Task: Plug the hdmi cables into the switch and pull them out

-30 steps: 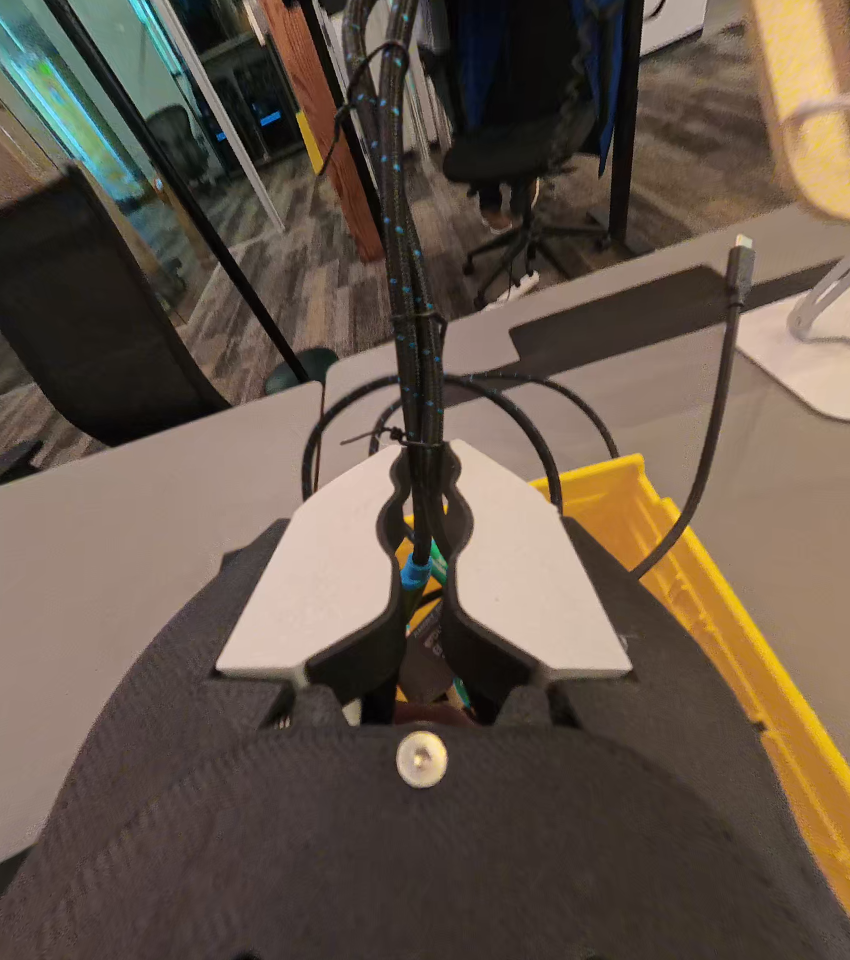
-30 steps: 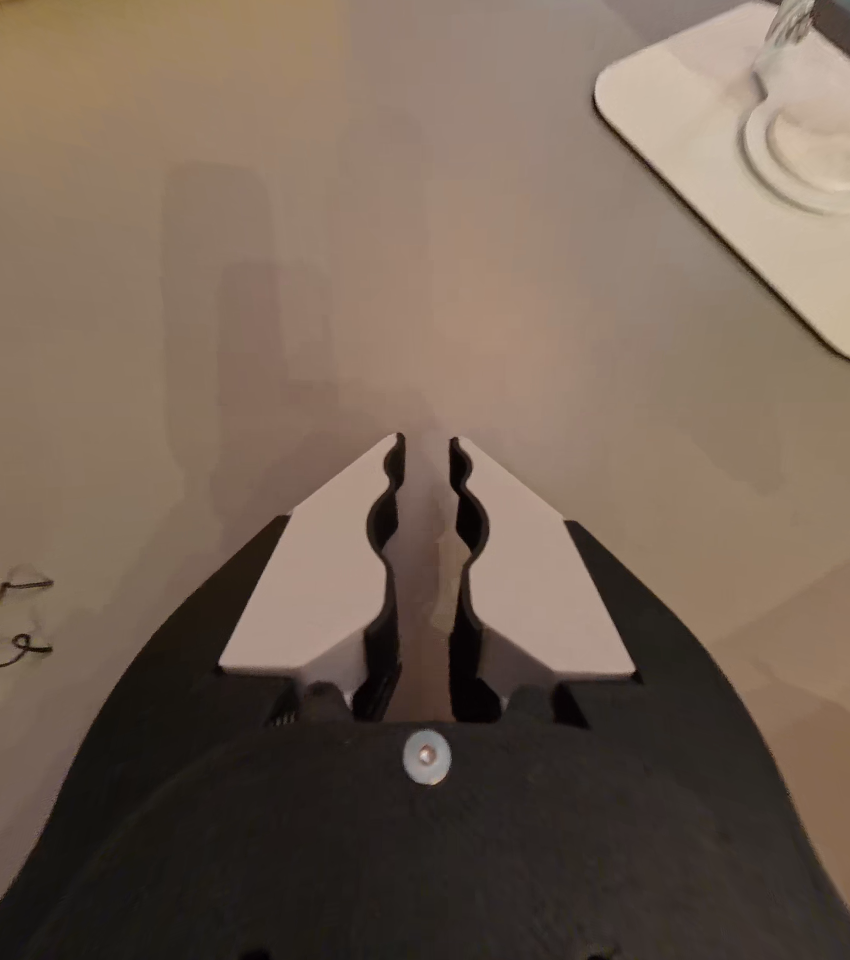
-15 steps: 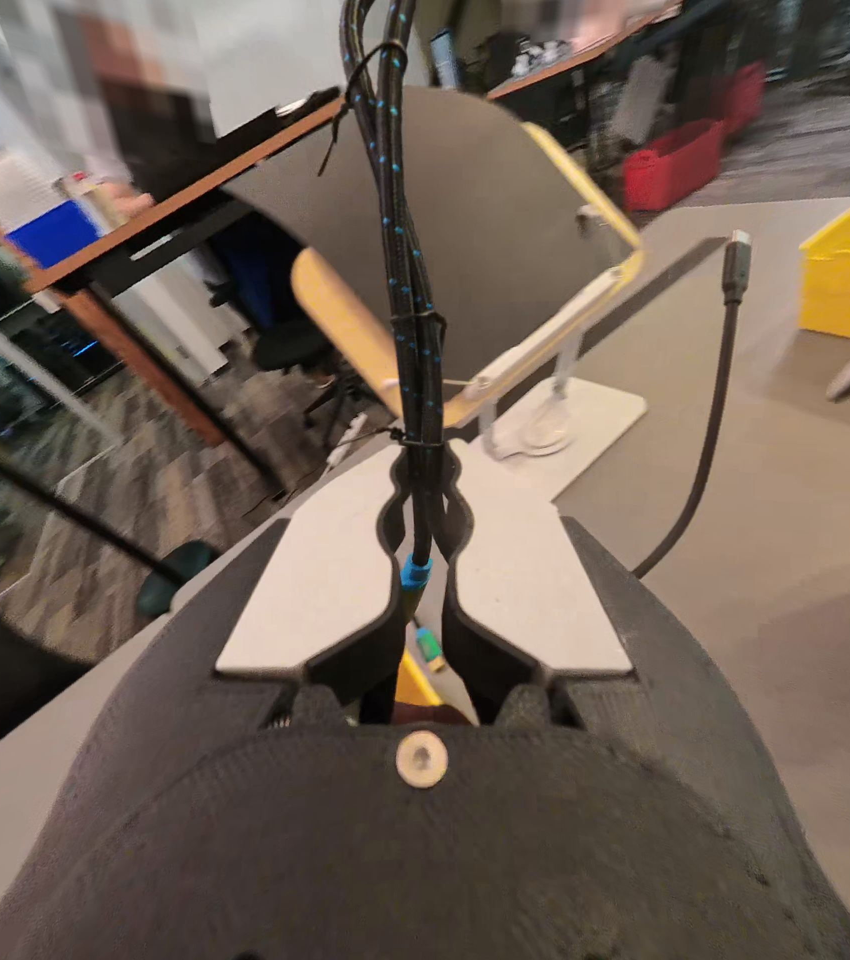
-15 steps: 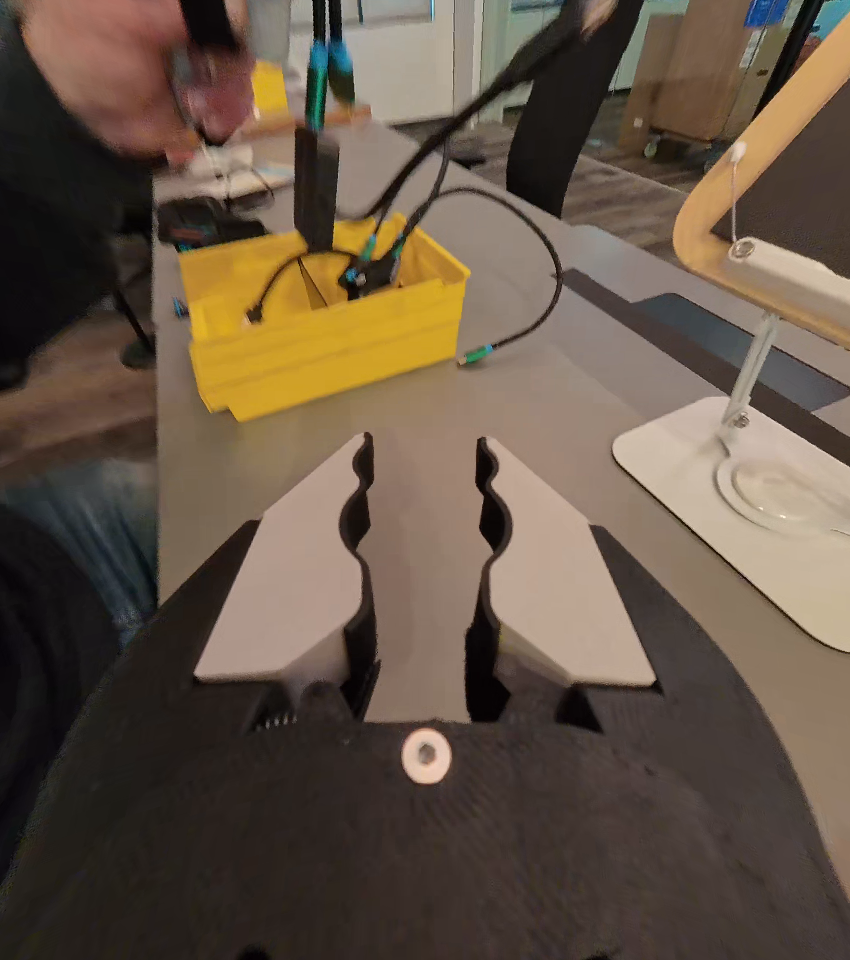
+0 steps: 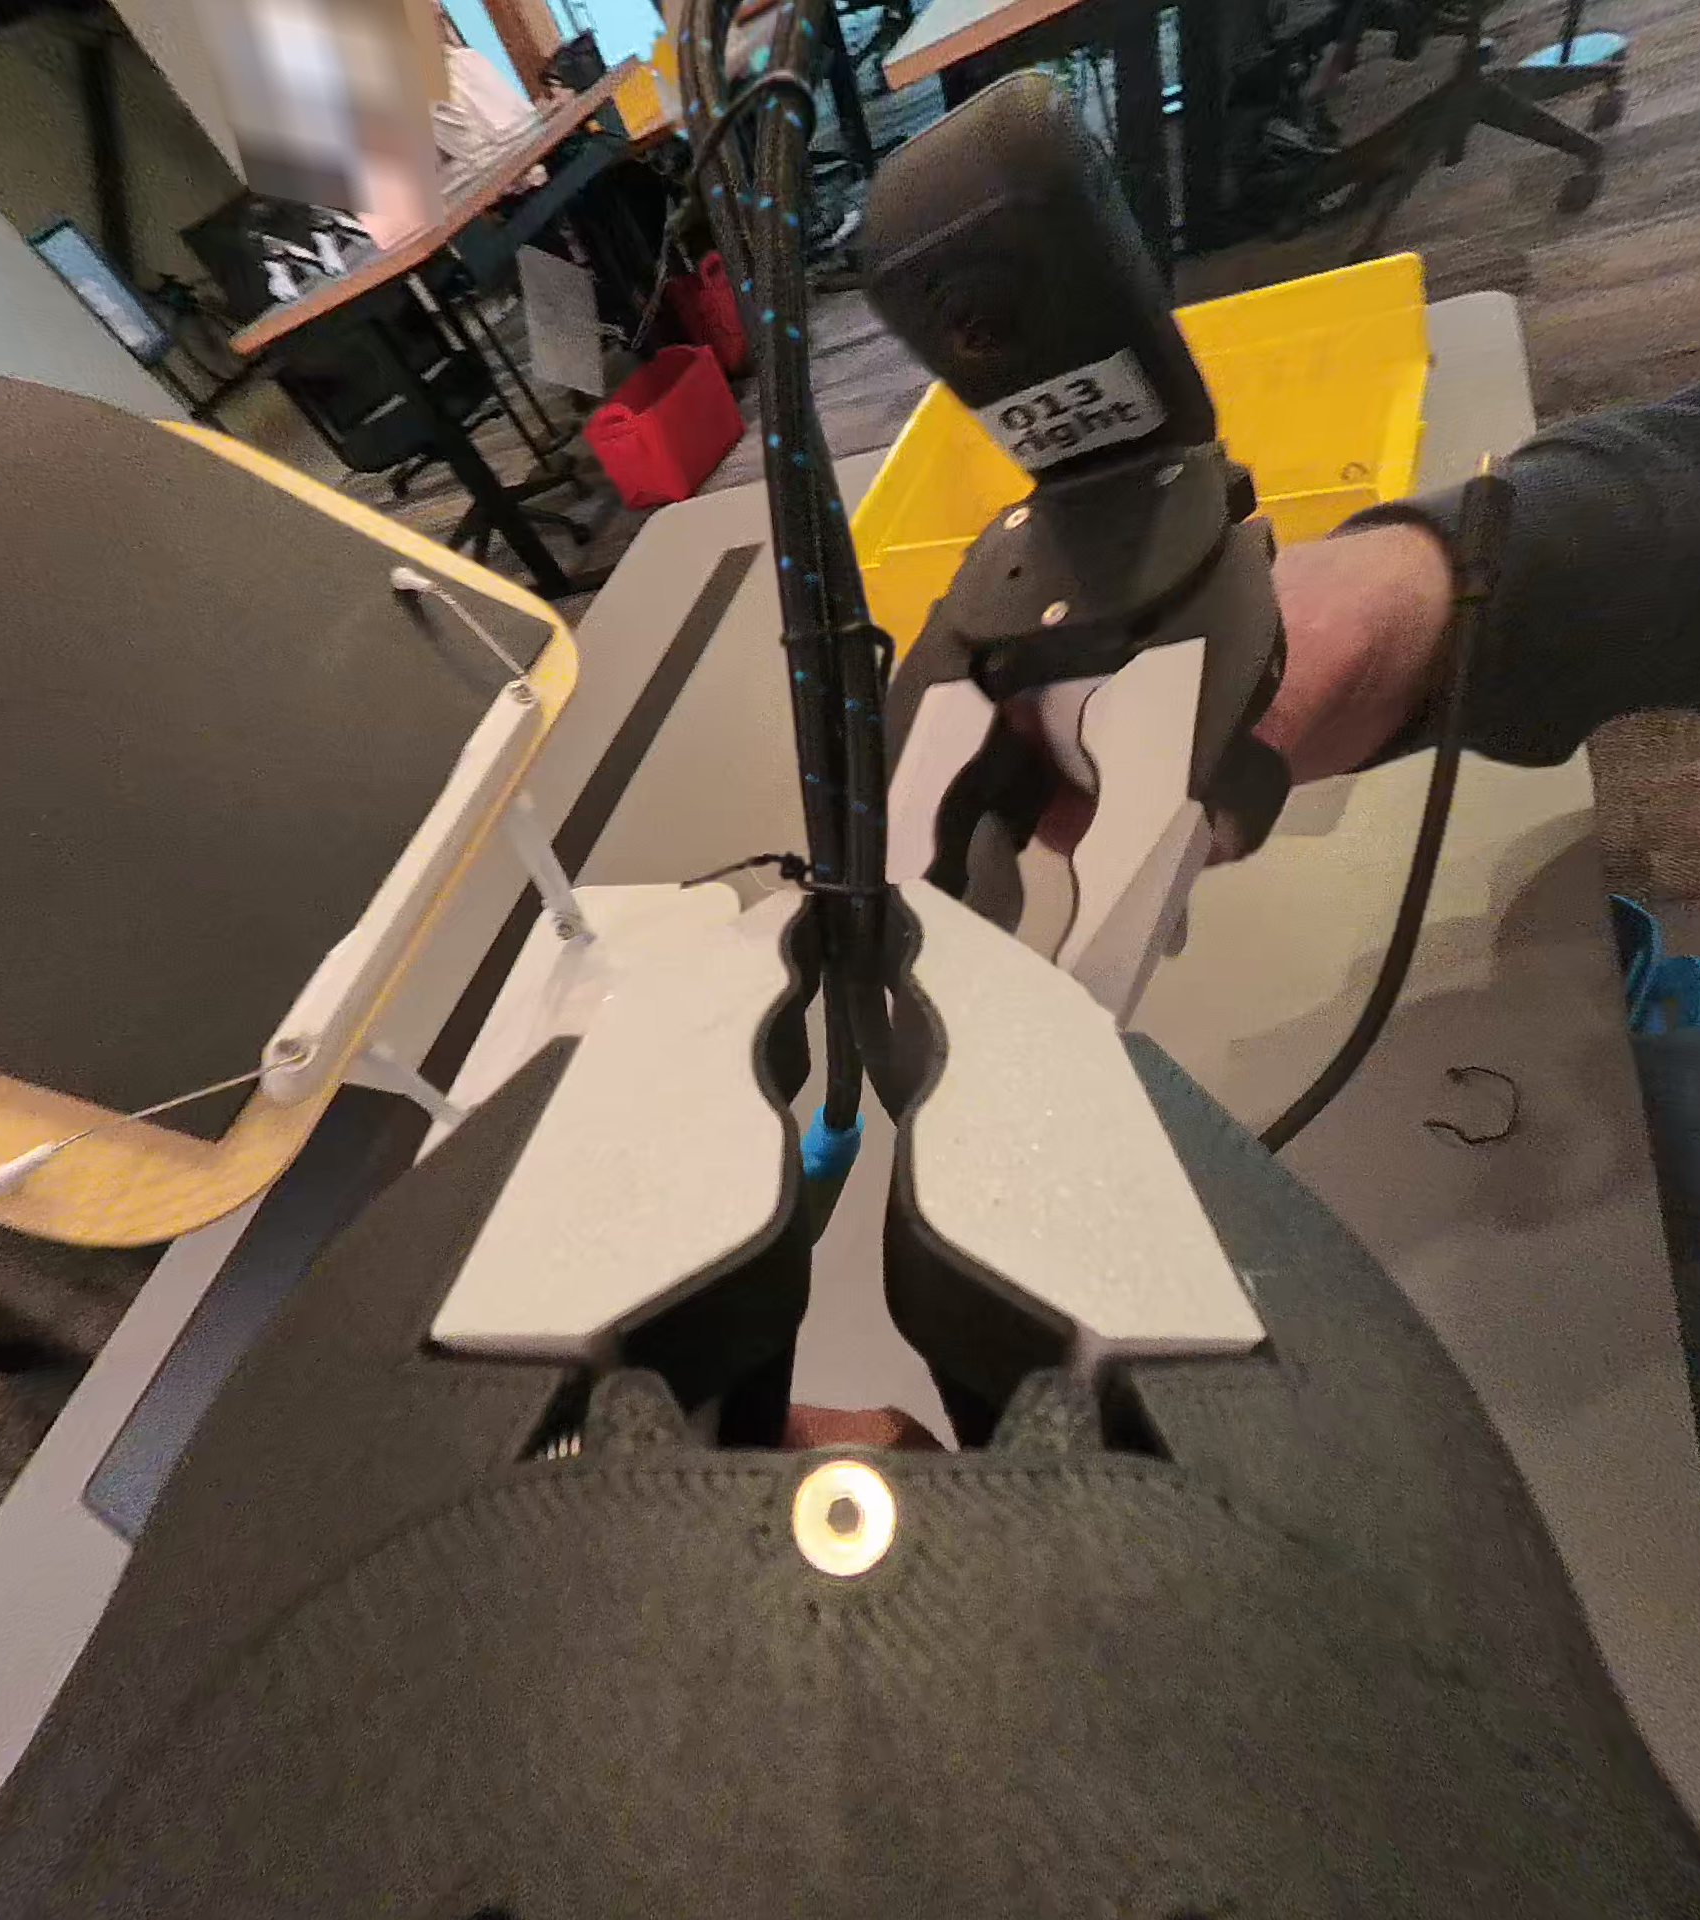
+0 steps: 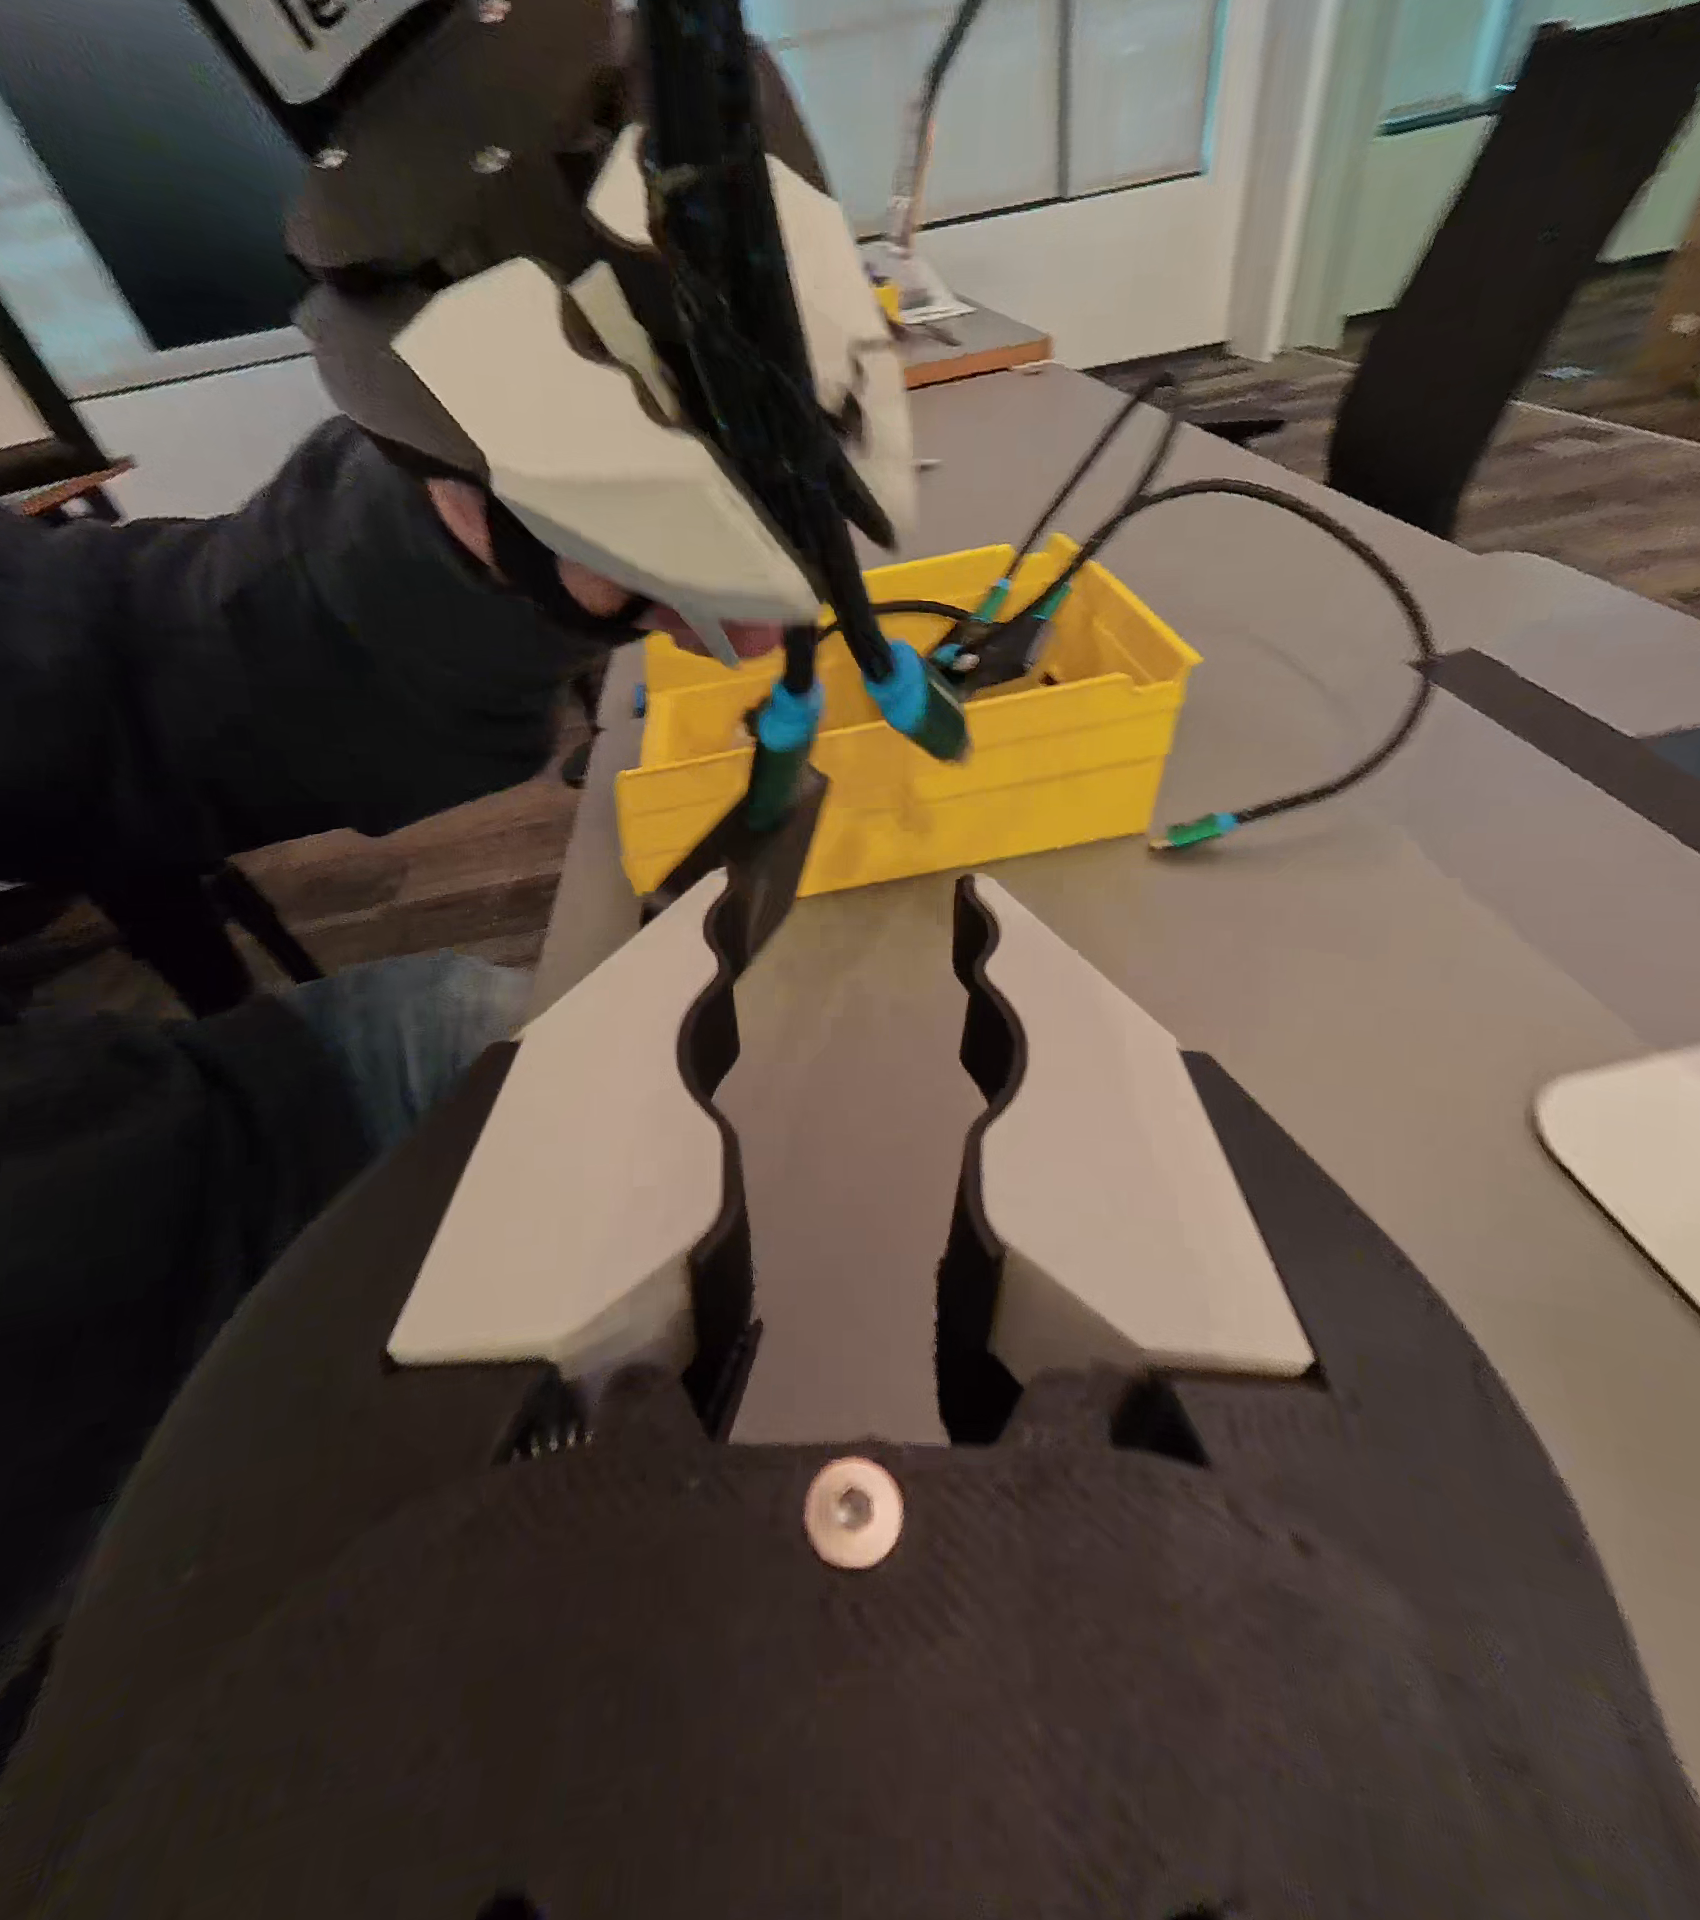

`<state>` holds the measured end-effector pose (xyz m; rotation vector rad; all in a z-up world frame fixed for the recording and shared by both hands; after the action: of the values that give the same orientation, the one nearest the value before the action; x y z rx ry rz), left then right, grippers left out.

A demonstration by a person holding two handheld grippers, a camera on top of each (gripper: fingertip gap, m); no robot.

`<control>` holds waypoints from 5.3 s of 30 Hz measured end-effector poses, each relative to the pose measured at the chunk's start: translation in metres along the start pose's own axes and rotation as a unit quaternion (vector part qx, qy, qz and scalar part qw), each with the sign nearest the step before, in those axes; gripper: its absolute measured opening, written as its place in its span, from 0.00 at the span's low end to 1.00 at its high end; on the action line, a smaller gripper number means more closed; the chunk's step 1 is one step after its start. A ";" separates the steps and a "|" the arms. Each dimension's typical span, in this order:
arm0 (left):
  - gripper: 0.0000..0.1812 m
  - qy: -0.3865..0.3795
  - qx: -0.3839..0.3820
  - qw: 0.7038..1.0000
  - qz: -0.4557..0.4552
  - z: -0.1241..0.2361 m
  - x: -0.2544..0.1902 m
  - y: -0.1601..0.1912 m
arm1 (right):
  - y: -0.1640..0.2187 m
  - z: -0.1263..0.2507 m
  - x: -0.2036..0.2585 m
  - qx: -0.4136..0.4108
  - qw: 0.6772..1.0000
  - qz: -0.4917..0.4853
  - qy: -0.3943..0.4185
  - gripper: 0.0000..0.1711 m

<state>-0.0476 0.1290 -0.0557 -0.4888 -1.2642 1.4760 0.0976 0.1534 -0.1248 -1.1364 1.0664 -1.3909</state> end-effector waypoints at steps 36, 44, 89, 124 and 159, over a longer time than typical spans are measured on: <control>0.07 -0.045 0.091 0.993 -0.058 -0.046 -0.029 0.010 | 0.037 -0.024 -0.003 -0.049 0.991 -0.115 -0.050 0.06; 0.33 -0.076 0.042 0.996 -0.029 -0.029 -0.025 -0.002 | 0.041 -0.020 -0.008 -0.050 0.990 -0.128 -0.032 0.06; 0.41 0.090 -0.043 0.986 0.131 0.034 -0.031 0.049 | -0.021 0.013 0.010 -0.079 0.996 0.017 -0.048 0.21; 0.52 0.152 -0.096 0.963 0.202 0.027 -0.034 0.053 | -0.008 0.007 0.023 -0.157 0.985 -0.008 -0.077 0.11; 0.47 0.153 -0.098 0.966 0.184 0.021 -0.042 0.047 | -0.017 0.010 0.033 -0.137 0.987 0.022 -0.083 0.11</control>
<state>-0.0722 0.0897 -0.1027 -1.0894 -1.1129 1.5097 0.1028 0.1221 -0.1032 -1.3933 1.1792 -1.1169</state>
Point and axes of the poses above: each gripper's, where its closed fingertips meet, z back along the fingers, y out of its underside, x = y × z across the jaws, the point moved 9 cm from there along z, back along the fingers, and after that the axes turned 3 degrees about z, right-handed, at the moved point
